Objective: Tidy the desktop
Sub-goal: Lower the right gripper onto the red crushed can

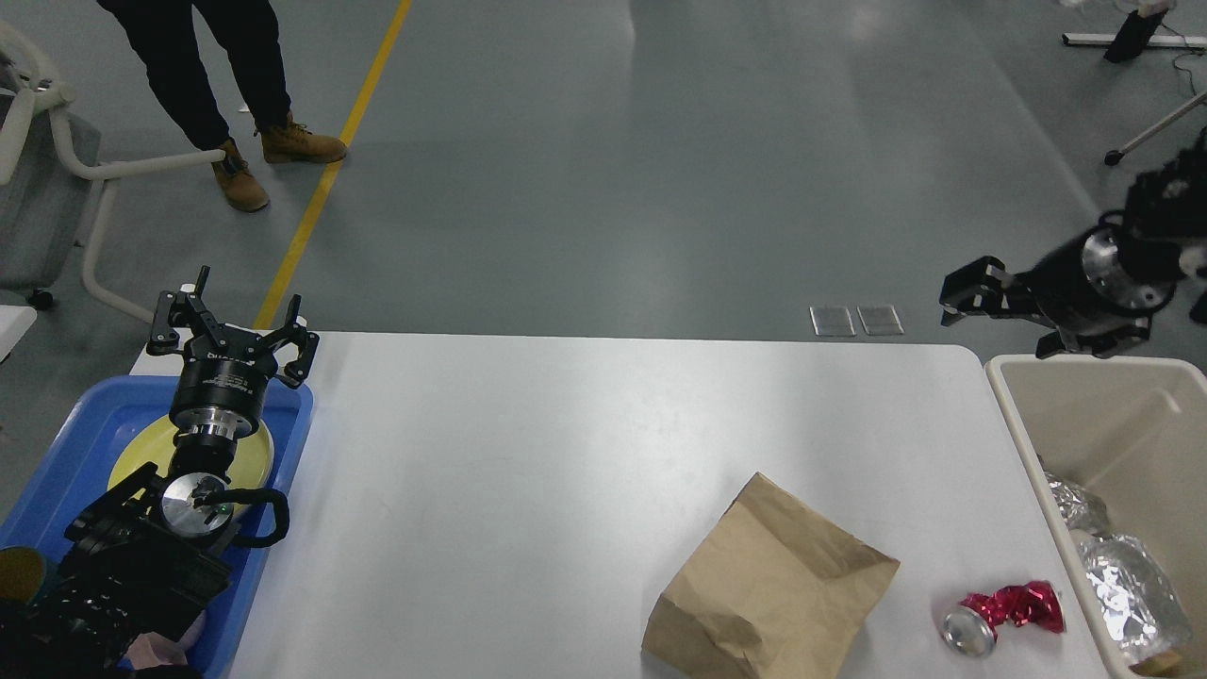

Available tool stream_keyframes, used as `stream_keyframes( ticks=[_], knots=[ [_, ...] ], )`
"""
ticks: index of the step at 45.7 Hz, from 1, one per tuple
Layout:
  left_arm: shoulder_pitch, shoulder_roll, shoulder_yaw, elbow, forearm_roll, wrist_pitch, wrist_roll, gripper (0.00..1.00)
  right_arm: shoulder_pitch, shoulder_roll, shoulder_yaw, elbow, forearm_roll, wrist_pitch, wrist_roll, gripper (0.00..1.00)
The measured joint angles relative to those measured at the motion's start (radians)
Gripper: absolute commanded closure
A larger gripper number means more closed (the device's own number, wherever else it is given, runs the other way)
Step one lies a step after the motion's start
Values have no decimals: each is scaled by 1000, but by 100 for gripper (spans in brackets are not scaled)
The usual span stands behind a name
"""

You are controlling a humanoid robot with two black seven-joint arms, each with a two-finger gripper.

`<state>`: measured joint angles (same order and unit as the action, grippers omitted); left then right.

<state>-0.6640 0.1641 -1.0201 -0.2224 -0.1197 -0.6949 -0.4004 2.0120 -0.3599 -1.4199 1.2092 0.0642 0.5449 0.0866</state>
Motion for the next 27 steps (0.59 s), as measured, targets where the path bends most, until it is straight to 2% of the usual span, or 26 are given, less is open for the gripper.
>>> stream_keyframes(
  ticks=[5,9,15,27],
  knots=[
    [0,0,0,0,0,0,0,4,70,37,5,7,1,179,2,0],
    [0,0,0,0,0,0,0,4,81,41,11,7,1,233,2,0],
    [0,0,0,0,0,0,0,4,0,1,20,-8,-1,220,-1,0],
    [0,0,0,0,0,0,0,4,-422,-169,133,-181,0,182,-5,0]
  ],
)
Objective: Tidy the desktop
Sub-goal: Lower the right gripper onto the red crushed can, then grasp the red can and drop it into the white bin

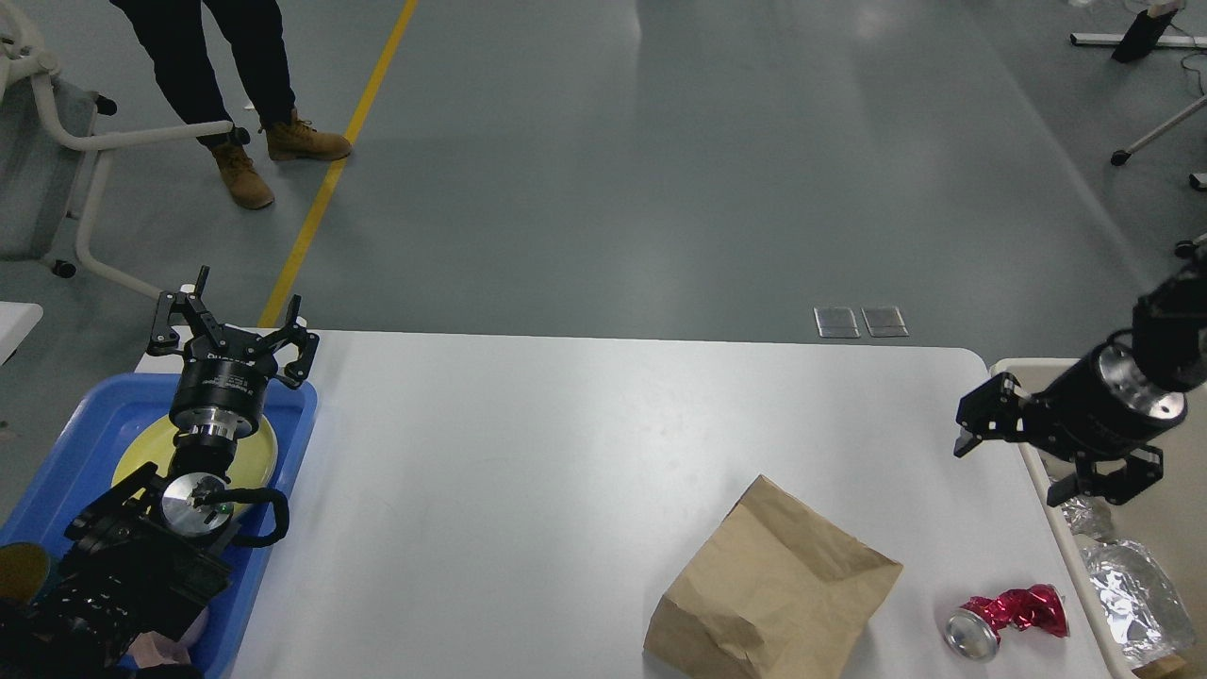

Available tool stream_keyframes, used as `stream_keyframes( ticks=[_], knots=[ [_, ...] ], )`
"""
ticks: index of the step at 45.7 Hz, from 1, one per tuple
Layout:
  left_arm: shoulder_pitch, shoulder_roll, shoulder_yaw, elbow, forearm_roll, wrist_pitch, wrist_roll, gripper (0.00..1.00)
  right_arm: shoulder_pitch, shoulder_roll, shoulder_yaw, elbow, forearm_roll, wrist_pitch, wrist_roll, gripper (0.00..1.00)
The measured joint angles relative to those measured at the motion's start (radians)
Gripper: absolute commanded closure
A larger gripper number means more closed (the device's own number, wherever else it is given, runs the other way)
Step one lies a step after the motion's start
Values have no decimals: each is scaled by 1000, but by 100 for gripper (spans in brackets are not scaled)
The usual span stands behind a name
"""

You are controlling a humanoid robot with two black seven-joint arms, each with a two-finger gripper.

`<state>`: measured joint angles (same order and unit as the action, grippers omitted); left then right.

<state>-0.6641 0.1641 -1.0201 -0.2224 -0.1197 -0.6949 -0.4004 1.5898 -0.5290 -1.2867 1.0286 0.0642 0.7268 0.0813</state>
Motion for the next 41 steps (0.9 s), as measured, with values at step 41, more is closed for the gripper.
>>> stream_keyframes(
  ticks=[41],
  knots=[
    [0,0,0,0,0,0,0,4,-603,-91,395,-259,2,-214,-2,32]
  ],
)
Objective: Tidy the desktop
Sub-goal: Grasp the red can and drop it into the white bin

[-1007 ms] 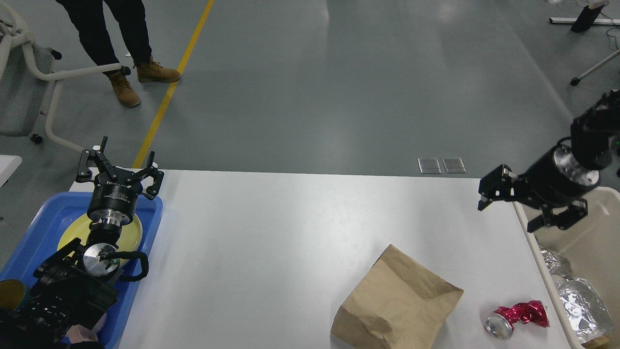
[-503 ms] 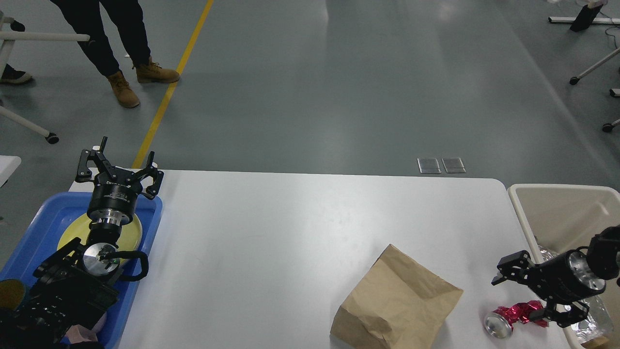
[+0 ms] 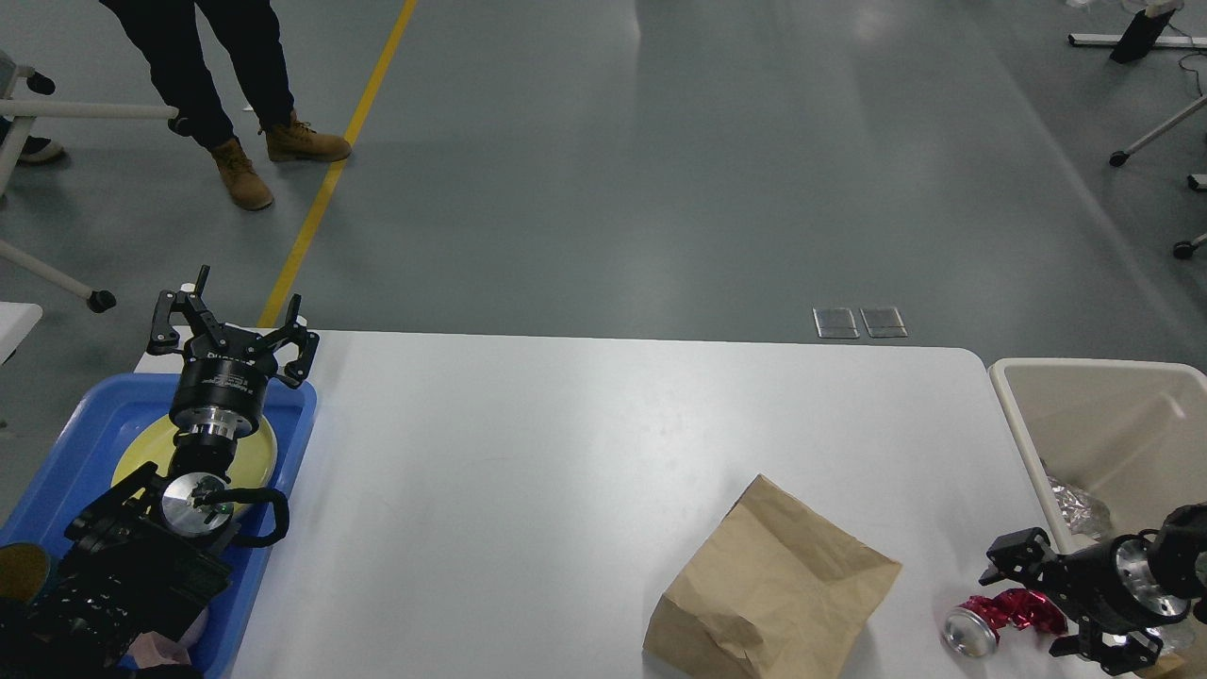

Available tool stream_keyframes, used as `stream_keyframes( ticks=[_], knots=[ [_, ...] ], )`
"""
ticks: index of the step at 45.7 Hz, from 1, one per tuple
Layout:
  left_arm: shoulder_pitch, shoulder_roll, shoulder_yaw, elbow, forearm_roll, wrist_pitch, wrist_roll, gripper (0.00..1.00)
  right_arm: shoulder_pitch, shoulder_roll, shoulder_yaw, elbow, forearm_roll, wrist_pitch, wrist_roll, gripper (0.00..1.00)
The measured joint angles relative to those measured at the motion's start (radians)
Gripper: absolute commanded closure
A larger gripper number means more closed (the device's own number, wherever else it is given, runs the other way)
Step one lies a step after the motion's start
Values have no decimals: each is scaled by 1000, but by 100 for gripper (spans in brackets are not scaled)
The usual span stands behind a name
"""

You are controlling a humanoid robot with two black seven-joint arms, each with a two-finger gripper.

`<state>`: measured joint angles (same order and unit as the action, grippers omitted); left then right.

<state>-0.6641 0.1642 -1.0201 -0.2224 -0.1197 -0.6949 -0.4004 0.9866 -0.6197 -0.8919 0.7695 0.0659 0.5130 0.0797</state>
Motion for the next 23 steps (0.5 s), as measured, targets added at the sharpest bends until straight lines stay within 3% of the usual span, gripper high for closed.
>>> stream_keyframes(
  ticks=[4,8,13,23],
  knots=[
    [0,0,0,0,0,0,0,4,-10,4,1,5,11,-55,0,36],
    [0,0,0,0,0,0,0,4,-24,7,2,12,30,-122,1,64],
    [0,0,0,0,0,0,0,4,-36,7,2,22,38,-150,5,86],
    [0,0,0,0,0,0,0,4,-35,8,1,30,37,-156,9,100]
  ],
)
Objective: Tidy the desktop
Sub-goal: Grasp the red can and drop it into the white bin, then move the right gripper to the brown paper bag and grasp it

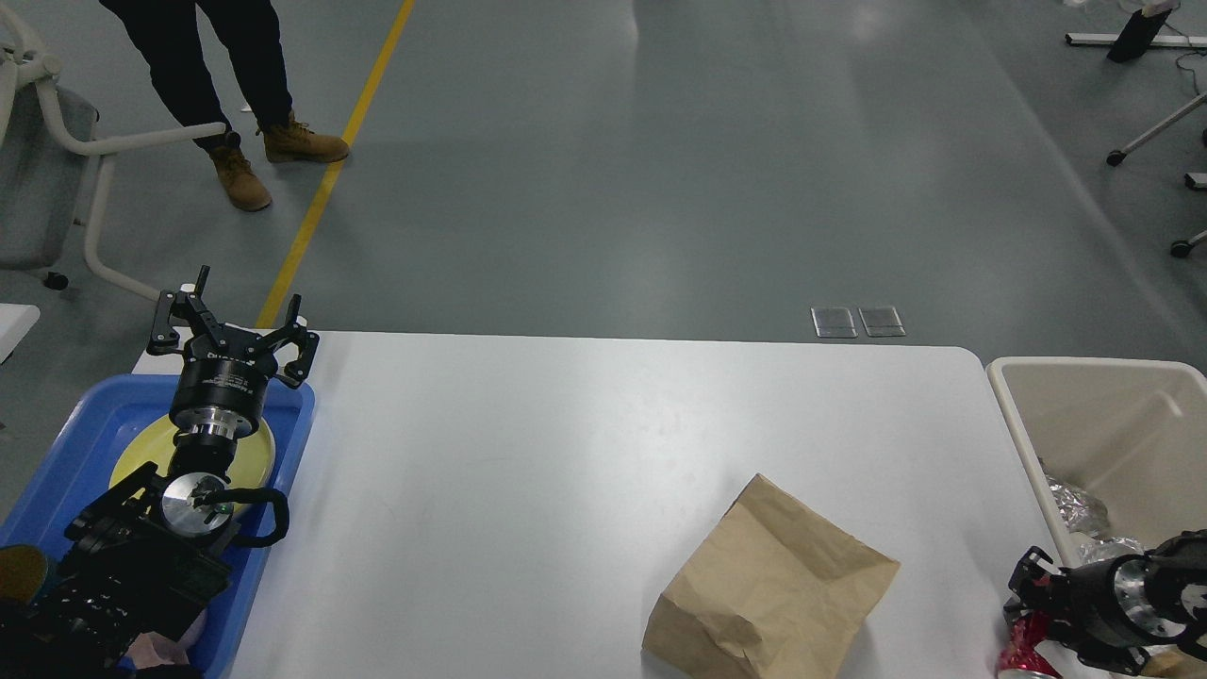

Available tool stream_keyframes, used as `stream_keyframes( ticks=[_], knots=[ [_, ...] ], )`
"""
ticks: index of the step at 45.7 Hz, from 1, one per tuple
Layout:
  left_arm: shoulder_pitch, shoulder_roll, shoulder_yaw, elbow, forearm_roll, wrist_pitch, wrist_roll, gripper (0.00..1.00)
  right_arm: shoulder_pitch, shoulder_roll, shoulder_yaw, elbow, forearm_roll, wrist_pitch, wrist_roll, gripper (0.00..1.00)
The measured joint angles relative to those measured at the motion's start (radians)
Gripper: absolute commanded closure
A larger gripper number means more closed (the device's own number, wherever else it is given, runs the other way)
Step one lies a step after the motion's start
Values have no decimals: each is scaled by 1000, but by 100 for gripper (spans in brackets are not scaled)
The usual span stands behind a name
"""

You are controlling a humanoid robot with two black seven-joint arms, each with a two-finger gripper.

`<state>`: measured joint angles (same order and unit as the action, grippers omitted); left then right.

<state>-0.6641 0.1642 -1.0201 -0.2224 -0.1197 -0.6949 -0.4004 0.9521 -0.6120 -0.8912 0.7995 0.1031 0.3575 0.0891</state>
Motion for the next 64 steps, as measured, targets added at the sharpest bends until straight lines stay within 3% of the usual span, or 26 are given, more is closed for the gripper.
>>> stream_keyframes(
  ticks=[11,21,33,38,45,52,53,54,57,60,62,64],
  knots=[
    [0,0,0,0,0,0,0,4,72,-19,23,6,1,2,1,100],
    [0,0,0,0,0,0,0,4,274,-141,22,97,1,28,1,100],
    [0,0,0,0,0,0,0,4,703,-314,20,134,-1,271,0,100],
    [0,0,0,0,0,0,0,4,812,-346,22,128,-3,321,-4,100],
    [0,0,0,0,0,0,0,4,774,-353,23,56,-10,293,-8,100],
    [0,0,0,0,0,0,0,4,509,-284,52,-151,4,145,-9,100],
    [0,0,0,0,0,0,0,4,456,-265,63,-183,5,110,-9,97],
    [0,0,0,0,0,0,0,4,414,-251,74,-207,6,81,-9,86],
    [0,0,0,0,0,0,0,4,288,-221,115,-275,7,-12,-9,44],
    [0,0,0,0,0,0,0,4,184,-203,154,-322,7,-101,-9,14],
    [0,0,0,0,0,0,0,4,129,-190,169,-343,7,-152,-9,0],
    [0,0,0,0,0,0,0,4,77,-173,179,-359,7,-202,-9,0]
  ],
)
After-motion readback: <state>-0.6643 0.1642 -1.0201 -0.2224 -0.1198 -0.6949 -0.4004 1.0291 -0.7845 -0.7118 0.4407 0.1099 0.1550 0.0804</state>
